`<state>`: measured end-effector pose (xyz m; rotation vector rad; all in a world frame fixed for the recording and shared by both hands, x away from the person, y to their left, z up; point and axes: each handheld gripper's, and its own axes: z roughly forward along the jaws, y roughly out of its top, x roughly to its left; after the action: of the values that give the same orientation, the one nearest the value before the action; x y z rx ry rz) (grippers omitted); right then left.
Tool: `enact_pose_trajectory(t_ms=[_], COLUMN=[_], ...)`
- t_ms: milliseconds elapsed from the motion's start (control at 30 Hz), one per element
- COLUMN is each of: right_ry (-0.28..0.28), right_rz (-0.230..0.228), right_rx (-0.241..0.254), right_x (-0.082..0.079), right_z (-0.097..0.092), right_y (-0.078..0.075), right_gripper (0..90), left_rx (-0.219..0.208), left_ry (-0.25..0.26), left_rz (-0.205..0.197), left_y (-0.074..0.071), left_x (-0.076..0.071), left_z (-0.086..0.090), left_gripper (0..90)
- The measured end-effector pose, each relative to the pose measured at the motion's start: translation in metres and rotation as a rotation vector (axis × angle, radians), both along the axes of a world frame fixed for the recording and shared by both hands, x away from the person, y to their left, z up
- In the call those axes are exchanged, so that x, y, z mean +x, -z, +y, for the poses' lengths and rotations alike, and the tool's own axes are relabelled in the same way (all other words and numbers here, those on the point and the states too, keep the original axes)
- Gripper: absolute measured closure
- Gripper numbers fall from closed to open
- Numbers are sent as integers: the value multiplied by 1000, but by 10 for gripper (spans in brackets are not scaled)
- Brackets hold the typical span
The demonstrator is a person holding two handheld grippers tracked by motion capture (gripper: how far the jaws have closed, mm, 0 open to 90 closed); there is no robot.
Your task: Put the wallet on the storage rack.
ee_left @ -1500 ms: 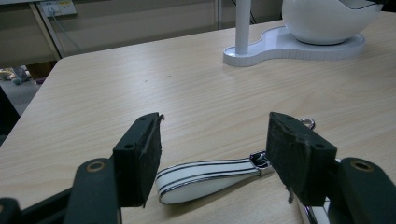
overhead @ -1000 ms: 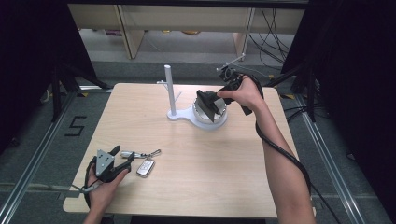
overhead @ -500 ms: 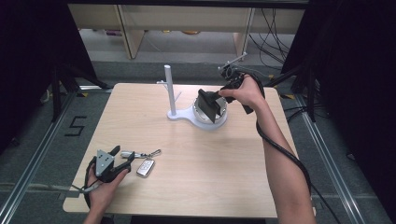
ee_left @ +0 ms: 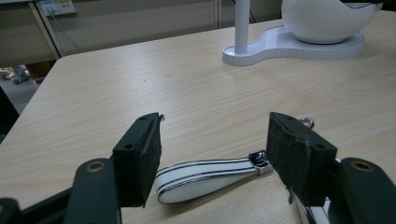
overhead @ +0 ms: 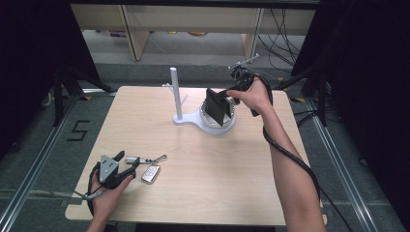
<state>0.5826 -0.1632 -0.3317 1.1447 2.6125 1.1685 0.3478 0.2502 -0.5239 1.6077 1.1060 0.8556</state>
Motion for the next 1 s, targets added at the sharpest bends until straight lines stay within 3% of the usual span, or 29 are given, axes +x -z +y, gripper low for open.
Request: enact_pose_trajectory(t_ms=[133, 300, 400, 700, 1000], right_ry=[24, 53, 68, 94, 132], right_rz=[-19, -55, -52, -161, -161], right_rx=[-21, -11, -2, -53, -27], right_x=[1, 6, 8, 10, 3], right_z=[1, 5, 8, 19, 6], right_y=[0, 5, 7, 11, 8], right_gripper=[835, 830, 818, 694, 624], left_rx=[2, 0, 1, -4, 1], left_ry=[2, 0, 1, 3, 0], left_rz=[0, 1, 1, -3, 1], left_y=[0, 0, 0, 0, 0], left_x=[0, 0, 0, 0, 0], left_z=[0, 0, 0, 0, 0], left_gripper=[353, 353, 353, 353, 354])
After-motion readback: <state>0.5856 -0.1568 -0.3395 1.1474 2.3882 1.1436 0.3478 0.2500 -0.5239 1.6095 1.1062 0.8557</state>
